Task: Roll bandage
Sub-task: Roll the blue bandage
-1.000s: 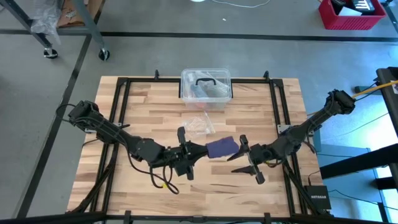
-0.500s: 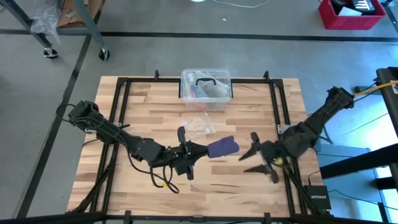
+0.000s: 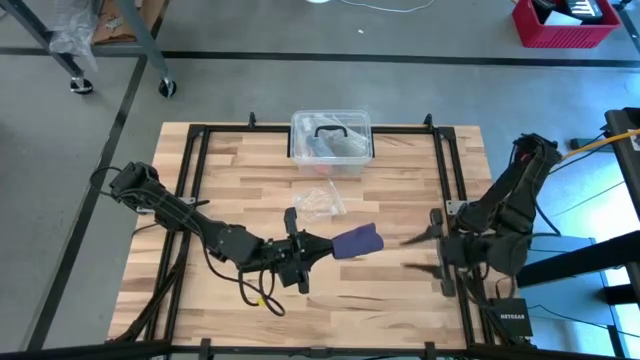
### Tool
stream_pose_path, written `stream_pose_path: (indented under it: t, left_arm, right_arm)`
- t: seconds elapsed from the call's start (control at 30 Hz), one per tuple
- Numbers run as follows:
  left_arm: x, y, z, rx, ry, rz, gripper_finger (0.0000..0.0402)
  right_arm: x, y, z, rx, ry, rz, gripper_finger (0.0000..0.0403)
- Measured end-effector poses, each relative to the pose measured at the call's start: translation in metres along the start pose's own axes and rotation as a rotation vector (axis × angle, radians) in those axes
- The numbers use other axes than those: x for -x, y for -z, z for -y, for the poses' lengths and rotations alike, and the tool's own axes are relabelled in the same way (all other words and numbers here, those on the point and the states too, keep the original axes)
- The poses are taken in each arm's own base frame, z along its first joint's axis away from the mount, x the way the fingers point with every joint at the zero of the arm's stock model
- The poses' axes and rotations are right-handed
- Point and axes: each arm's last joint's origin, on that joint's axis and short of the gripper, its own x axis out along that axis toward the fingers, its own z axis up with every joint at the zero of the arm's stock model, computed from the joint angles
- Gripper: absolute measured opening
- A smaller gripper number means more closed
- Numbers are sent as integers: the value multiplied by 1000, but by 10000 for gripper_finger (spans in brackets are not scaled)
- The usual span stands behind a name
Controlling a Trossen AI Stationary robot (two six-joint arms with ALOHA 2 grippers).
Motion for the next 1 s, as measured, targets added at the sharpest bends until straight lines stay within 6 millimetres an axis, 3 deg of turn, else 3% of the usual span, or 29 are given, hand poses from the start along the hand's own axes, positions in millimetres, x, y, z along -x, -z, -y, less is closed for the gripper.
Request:
stream_pose_path:
  t: [0.17,0.3,0.47,0.6,0.83,1.0]
  left_arm:
    - [0,0,0,1,0,0,4]
    - [0,-1,-1,7,-5,7,3]
    - [0,-3,0,22,45,82,4]
    - [0,-5,0,36,50,106,4]
    - [0,-5,-1,47,58,125,3]
    - [0,-7,-4,69,36,144,4]
  right_arm:
    - [0,3,6,34,189,5,207]
    - [-3,6,9,47,222,-1,207]
    - [-27,35,15,36,268,-12,207]
    - [-45,52,20,2,170,88,207]
    - [-67,65,39,-71,31,378,207]
    - [-87,71,40,-86,-14,470,207]
